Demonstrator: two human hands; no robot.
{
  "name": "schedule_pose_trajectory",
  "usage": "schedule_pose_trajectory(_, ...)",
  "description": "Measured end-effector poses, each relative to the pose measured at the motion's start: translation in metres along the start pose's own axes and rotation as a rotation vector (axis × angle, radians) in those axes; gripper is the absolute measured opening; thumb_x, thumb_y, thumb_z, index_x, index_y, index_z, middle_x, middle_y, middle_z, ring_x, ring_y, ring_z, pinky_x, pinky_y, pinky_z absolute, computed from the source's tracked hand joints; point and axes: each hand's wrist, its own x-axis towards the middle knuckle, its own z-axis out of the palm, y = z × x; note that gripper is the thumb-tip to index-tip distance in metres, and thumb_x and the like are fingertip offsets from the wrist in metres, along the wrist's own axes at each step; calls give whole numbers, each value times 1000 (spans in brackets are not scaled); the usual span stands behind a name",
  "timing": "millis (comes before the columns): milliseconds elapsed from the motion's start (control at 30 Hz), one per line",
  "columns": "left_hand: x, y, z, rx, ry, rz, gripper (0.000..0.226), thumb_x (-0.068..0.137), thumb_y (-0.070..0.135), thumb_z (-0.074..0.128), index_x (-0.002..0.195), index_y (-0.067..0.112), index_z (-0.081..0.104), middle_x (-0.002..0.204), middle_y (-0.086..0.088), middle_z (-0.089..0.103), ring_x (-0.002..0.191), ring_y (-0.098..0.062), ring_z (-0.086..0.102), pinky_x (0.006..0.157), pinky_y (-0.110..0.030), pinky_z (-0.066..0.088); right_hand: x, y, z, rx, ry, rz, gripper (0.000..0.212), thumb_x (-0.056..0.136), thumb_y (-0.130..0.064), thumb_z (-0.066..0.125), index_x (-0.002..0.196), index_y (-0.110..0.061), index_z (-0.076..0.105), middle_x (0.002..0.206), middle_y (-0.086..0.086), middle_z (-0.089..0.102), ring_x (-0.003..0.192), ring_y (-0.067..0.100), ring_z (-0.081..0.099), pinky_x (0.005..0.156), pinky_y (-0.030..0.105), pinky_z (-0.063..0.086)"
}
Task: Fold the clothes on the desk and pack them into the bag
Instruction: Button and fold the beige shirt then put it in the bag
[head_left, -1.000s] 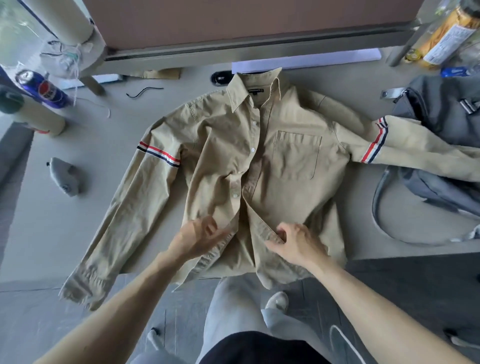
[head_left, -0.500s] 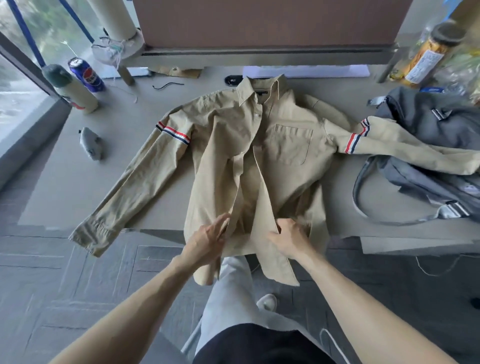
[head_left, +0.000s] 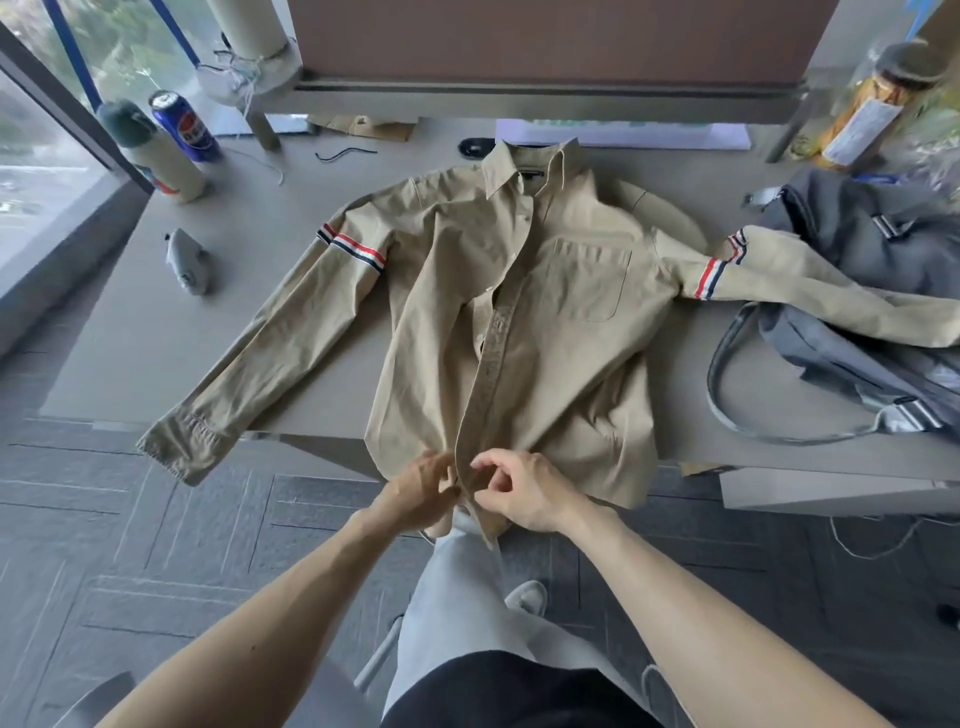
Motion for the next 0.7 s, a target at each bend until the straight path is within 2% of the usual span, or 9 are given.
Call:
schedule_pose_trajectory(100, 16, 15, 2, -79, 276, 69, 38, 85, 4, 58, 123, 7, 63, 103, -8, 65, 93, -23, 62, 84, -33, 49, -1, 13, 1, 5, 72, 98, 31, 83, -36, 67, 113, -28, 67, 76, -13, 64, 83, 8, 61, 73, 19, 43)
schedule_pose_trajectory(200, 36, 37, -4, -159, 318, 58, 35, 89, 5, 63, 124, 6, 62, 105, -3, 63, 95, -20, 62, 84, -28, 46, 4, 21, -6, -26, 211, 203, 24, 84, -47, 66, 97, -27, 68, 79, -10, 65, 85, 13, 63, 72, 25, 45)
schedule_pose_trajectory(300, 49, 42, -7, -249, 226, -12, 36, 90, 16, 67, 125, 10, 60, 108, -4, 69, 98, -22, 67, 86, -33, 53, 23, 18, -16, -67, 313, 258, 30, 83, -55, 61, 87, -25, 66, 86, -5, 70, 91, 19, 64, 74, 29, 48)
schedule_pose_trajectory(367, 53, 41, -8, -240, 166, -13, 31, 88, 20, 66, 118, 11, 62, 105, -6, 73, 96, -24, 69, 82, -34, 55, 40, 10, -23, -93, 342, 280, 38, 84, -59, 58, 96, -24, 66, 101, 1, 71, 100, 24, 63, 76, 30, 46)
schedule_pose_trajectory(467, 57, 35, -10, -100, 23, 64, 33, 84, 0, 54, 113, 11, 66, 104, -5, 75, 98, -24, 69, 74, -21, 49, 63, 5, -29, -141, 320, 353, 58, 84, -64, 55, 120, -20, 57, 122, 9, 64, 114, 30, 58, 82, 33, 43)
schedule_pose_trajectory(500, 58, 33, -12, -80, -37, 85, 41, 84, -4, 52, 120, 11, 64, 113, -5, 74, 105, -19, 67, 79, -16, 49, 69, 5, -30, -153, 312, 374, 61, 84, -63, 55, 124, -18, 52, 125, 11, 62, 117, 31, 56, 84, 35, 43)
schedule_pose_trajectory(567, 61, 29, -19, -3, -143, 128, 50, 88, -4, 51, 135, 13, 52, 130, -3, 67, 122, -15, 61, 98, -26, 49, 80, 3, -31, -156, 311, 404, 63, 85, -60, 57, 128, -15, 45, 127, 13, 61, 121, 33, 54, 90, 37, 44)
schedule_pose_trajectory(633, 64, 26, -26, 59, -238, 166, 45, 93, 0, 52, 134, 11, 39, 135, -4, 64, 128, -18, 57, 106, -37, 44, 87, 1, -33, -160, 307, 425, 60, 88, -55, 55, 131, -15, 44, 128, 13, 60, 121, 35, 53, 92, 39, 44)
schedule_pose_trajectory(700, 68, 23, -32, 3, -275, 183, 32, 88, -1, 52, 113, 10, 35, 126, -6, 69, 117, -21, 61, 98, -37, 46, 93, 1, -35, -196, 321, 407, 35, 92, -38, 51, 116, -13, 51, 121, 16, 62, 113, 37, 57, 85, 37, 45)
